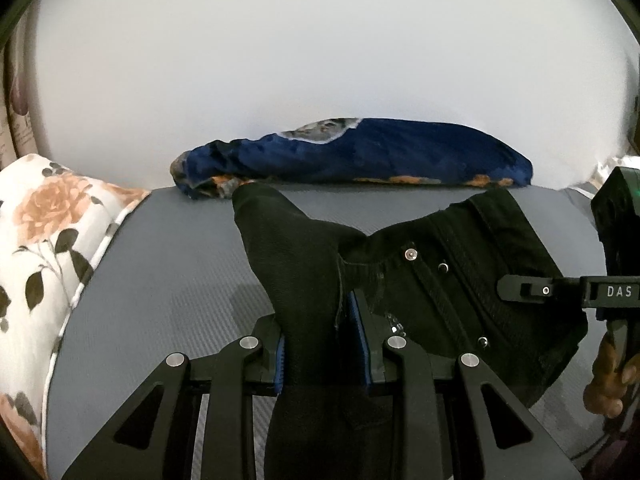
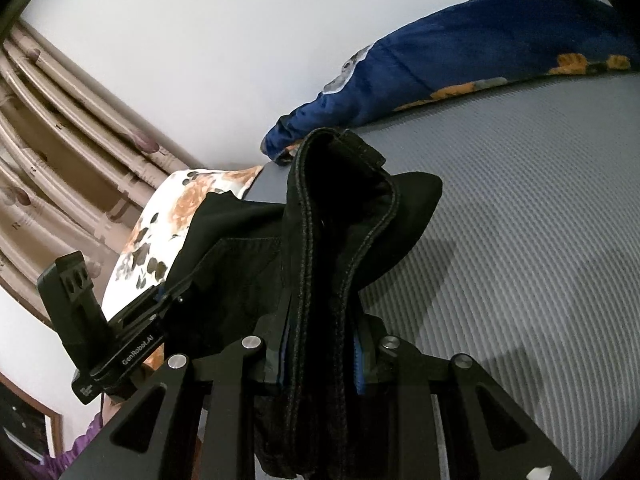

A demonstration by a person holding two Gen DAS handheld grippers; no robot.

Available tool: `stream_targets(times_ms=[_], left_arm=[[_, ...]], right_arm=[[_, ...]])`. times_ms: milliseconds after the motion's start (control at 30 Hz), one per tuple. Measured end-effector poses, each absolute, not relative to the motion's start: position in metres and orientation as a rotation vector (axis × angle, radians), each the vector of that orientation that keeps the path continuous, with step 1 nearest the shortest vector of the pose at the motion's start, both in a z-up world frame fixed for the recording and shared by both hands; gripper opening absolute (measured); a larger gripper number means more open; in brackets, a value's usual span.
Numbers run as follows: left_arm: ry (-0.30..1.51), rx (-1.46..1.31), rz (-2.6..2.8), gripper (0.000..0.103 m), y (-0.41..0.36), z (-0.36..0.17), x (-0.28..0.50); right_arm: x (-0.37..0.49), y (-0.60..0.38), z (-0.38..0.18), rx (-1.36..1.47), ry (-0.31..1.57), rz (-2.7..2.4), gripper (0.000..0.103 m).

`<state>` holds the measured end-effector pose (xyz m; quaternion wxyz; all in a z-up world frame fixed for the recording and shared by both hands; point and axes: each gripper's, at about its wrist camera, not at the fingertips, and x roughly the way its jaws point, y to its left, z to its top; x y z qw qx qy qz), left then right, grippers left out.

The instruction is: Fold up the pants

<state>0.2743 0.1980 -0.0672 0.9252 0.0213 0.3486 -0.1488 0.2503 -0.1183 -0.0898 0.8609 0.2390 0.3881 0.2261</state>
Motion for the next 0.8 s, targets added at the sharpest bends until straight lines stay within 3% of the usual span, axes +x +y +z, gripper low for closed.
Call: stream_targets(times_ms=[800], left_arm=[[0.699,0.055,-0.268,0.028,0.207,-0.078,0.359]], right_arm=[[0.329,-0.111,-0.095,0.544,0.806,0.481,0.022]])
